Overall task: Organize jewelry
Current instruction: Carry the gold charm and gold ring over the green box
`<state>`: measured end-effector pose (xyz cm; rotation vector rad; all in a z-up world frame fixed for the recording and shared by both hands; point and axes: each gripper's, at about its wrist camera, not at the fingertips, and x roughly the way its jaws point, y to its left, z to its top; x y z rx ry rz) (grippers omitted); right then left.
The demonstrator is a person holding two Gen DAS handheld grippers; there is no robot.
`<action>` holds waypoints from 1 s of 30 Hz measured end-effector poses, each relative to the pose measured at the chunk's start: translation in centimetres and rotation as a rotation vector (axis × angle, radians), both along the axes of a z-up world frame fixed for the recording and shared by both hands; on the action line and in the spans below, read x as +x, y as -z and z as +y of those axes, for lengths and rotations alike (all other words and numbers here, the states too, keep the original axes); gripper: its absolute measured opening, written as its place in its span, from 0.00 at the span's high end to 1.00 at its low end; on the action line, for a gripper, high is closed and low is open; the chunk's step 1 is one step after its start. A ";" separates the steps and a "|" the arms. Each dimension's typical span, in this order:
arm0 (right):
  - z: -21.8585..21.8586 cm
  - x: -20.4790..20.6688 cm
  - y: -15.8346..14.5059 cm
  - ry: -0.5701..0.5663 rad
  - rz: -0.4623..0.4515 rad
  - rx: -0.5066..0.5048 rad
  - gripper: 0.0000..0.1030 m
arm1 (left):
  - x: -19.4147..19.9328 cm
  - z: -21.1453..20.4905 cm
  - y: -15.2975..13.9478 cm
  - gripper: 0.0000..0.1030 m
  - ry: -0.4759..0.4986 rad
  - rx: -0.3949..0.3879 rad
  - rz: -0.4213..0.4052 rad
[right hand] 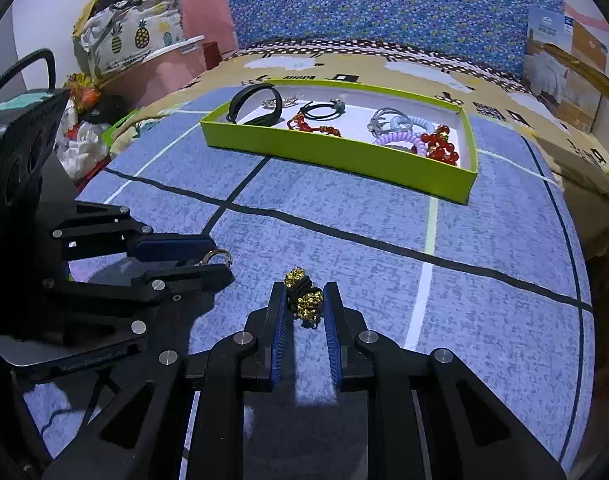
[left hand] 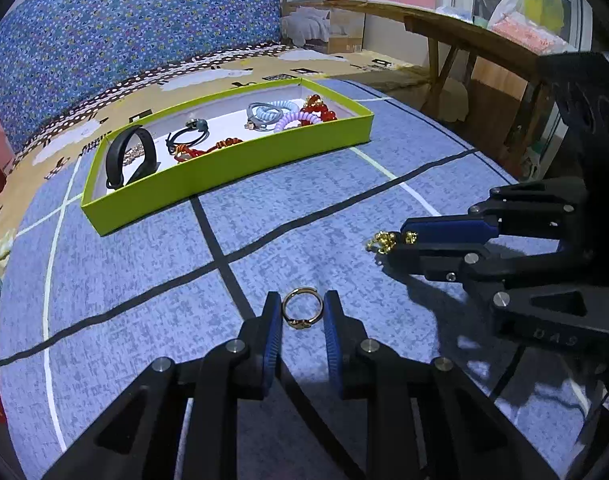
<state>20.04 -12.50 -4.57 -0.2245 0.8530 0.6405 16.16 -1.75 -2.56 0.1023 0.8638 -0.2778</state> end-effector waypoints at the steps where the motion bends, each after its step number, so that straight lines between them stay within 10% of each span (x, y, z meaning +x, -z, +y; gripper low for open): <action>1: -0.1 -0.1 -0.1 0.002 -0.001 0.004 0.82 | -0.2 0.1 -0.1 0.78 -0.001 -0.005 -0.005; 30: -0.8 0.2 -2.8 0.128 -0.059 0.091 0.82 | 0.4 2.9 -2.8 0.78 -0.168 -0.113 -0.099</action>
